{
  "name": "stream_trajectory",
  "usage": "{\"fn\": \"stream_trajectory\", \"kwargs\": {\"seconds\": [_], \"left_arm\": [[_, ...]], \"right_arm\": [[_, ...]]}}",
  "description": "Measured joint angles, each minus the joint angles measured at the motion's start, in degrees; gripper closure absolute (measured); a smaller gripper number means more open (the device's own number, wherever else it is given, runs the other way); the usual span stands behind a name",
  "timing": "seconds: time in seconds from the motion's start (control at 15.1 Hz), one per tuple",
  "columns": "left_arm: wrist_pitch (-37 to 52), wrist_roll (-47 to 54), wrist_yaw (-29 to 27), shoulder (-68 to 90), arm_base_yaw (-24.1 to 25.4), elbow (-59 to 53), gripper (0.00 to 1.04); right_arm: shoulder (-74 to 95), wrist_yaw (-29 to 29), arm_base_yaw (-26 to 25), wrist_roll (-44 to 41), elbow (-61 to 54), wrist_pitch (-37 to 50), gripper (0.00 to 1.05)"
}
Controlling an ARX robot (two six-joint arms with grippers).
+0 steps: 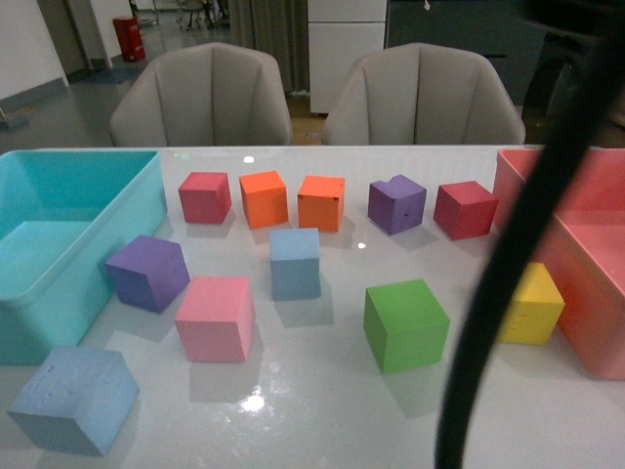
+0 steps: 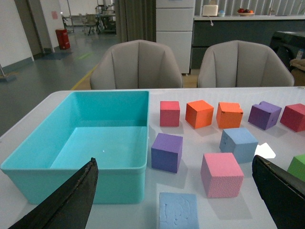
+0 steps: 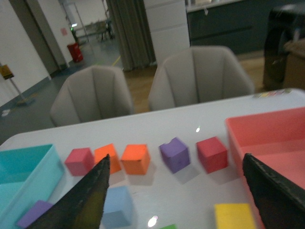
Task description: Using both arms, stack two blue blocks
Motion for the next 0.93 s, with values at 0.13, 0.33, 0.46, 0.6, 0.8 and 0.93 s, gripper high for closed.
{"fn": "stream_trajectory", "kwargs": {"seconds": [0.13, 0.33, 0.46, 0.6, 0.8, 0.93], "left_arm": [[0.0, 0.0, 0.0, 0.0, 0.0, 0.0, 0.07], [0.0, 0.0, 0.0, 0.0, 0.0, 0.0, 0.07], [0.0, 0.0, 0.0, 0.0, 0.0, 0.0, 0.07], [0.0, 0.0, 0.0, 0.0, 0.0, 0.0, 0.07], [0.0, 0.0, 0.0, 0.0, 0.0, 0.0, 0.07], [0.0, 0.0, 0.0, 0.0, 0.0, 0.0, 0.07]], "right_arm": [[-13.6, -2.2, -5.1, -7.3, -11.8, -2.1, 0.41], [-40.9, -14.4, -17.7, -11.6, -29.1, -14.5, 0.80], [-47.1, -18.9, -21.7, -12.4, -29.4, -16.3, 1.03], [-49.8, -21.4, -24.7, -12.6, -30.5, -17.7, 1.03], [-55.5, -28.9, -31.7, -12.7, -30.5, -23.3, 1.03], [-57.9, -28.9, -31.7, -12.7, -30.5, -25.5, 1.03]]}}
